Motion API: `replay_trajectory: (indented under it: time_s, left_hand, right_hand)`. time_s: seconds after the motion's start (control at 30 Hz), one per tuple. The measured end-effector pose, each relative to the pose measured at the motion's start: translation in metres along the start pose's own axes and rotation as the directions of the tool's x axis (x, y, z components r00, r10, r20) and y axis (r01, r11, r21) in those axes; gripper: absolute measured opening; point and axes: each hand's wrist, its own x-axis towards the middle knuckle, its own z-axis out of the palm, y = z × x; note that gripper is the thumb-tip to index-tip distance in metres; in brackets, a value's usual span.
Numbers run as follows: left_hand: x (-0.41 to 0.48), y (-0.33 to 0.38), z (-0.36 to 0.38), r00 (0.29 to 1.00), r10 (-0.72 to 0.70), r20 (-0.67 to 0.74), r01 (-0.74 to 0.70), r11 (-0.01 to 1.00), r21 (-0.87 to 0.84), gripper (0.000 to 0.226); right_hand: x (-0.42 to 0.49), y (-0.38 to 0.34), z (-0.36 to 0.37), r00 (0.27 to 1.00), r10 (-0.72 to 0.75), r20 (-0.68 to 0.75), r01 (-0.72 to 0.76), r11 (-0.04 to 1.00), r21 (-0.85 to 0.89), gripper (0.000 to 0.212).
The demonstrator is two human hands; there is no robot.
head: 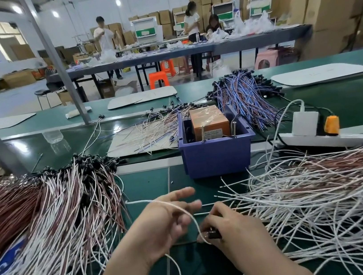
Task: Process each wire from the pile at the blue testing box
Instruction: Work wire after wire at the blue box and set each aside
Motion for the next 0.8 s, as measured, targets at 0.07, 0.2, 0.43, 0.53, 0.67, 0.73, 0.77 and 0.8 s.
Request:
replay_trajectory:
  time_s: [0.07,0.2,0.43,0.53,0.67,0.73,0.77,0.8]
  left_hand:
    - [-0.003,0.009,-0.006,0.990,-0.027,0.137,0.076,0.928,-0.365,0.042]
    - [-0.001,0.009,-0.008,0.977,0.108,0.185,-0.006,0.876,-0.481,0.048]
    - [0.014,-0.001,-0.007,0.798,0.539,-0.268,-0.543,0.837,0.068,0.029]
    - [0.016,-0.011,-0.002,0.678,0.701,-0.221,-0.577,0.695,0.429,0.032]
    - [0.018,-0.033,0.014,0.575,0.816,-0.064,-0.505,0.416,0.756,0.042]
    - [0.020,-0.038,0.020,0.534,0.845,-0.022,-0.465,0.316,0.827,0.039]
    - [0.021,-0.039,0.023,0.521,0.853,-0.019,-0.449,0.293,0.844,0.038]
    - [0.022,-0.040,0.025,0.510,0.860,-0.020,-0.439,0.280,0.853,0.038]
  right_hand:
    - [-0.001,0.000,-0.003,0.999,-0.039,-0.011,0.038,0.999,-0.010,0.022]
    - [0.000,-0.001,-0.002,0.999,-0.030,0.043,0.033,0.998,-0.057,0.022]
    - [0.001,-0.003,-0.010,0.979,0.198,-0.042,-0.178,0.941,0.290,0.014]
    - [0.003,0.001,-0.021,0.909,0.377,-0.177,-0.160,0.708,0.687,0.019]
    - [0.011,0.016,-0.031,0.750,0.628,-0.208,-0.117,0.435,0.893,0.018]
    - [0.016,0.025,-0.034,0.705,0.693,-0.152,-0.087,0.297,0.951,0.011]
    - [0.019,0.027,-0.035,0.690,0.711,-0.137,-0.070,0.255,0.964,0.009]
    - [0.023,0.029,-0.036,0.675,0.724,-0.140,-0.054,0.237,0.970,0.007]
